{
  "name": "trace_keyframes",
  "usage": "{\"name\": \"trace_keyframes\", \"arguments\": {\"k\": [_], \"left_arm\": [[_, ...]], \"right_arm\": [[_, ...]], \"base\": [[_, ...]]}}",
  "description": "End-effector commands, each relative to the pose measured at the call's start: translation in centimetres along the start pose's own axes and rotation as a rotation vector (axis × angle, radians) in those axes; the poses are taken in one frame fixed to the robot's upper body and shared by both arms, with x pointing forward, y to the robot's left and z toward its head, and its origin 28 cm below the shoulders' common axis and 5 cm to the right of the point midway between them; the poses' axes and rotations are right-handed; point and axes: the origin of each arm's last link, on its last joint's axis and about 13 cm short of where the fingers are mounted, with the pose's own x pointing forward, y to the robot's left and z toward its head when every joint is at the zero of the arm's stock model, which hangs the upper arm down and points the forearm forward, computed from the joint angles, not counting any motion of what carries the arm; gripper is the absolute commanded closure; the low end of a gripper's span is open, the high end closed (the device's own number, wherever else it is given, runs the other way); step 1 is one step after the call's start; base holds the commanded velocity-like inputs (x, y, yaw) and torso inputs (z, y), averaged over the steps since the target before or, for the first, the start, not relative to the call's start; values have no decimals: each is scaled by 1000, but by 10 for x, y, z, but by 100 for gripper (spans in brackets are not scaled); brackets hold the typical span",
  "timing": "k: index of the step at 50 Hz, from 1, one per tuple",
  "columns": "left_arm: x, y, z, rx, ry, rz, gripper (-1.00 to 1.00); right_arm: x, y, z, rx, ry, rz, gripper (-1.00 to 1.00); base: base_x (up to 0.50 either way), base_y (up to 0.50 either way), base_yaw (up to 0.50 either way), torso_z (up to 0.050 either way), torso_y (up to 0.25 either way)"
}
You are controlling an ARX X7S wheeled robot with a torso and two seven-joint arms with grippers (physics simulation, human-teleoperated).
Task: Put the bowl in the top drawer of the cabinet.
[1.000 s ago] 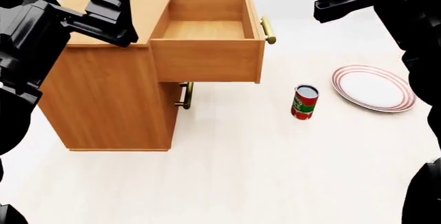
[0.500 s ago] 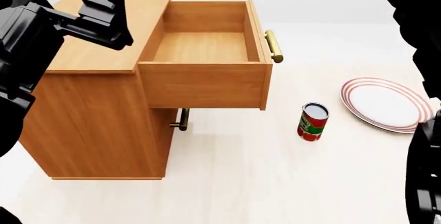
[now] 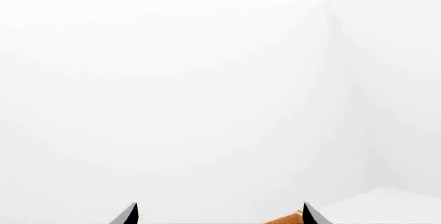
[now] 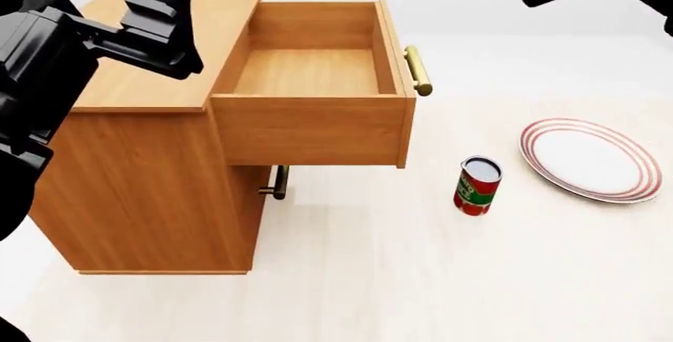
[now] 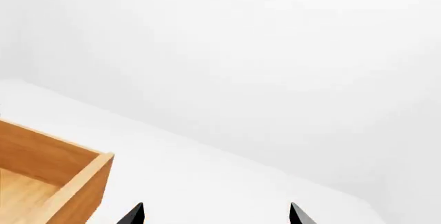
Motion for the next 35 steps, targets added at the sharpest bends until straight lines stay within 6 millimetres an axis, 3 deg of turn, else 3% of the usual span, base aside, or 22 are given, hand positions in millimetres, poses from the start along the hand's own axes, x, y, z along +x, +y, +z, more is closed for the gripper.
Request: {"name": "trace_keyframes", "arguments": {"k": [1, 8, 28, 35], "left_arm": [[0, 0, 0, -2, 3, -6, -100], [0, 0, 0, -11, -9, -7, -100], [1, 0, 0, -13, -37, 6, -100], [1, 0, 0, -15, -41, 12, -100]], "right_arm": [[-44, -37, 1, -123, 298, -31, -100], [-71, -56, -3, -209, 489, -90, -100], [-128, -79, -53, -267, 905, -136, -100], [-122, -76, -75, -298, 971, -155, -100]], "base": [[0, 0, 0, 0, 0], [0, 0, 0, 0, 0], [0, 0, 0, 0, 0], [0, 0, 0, 0, 0]]}}
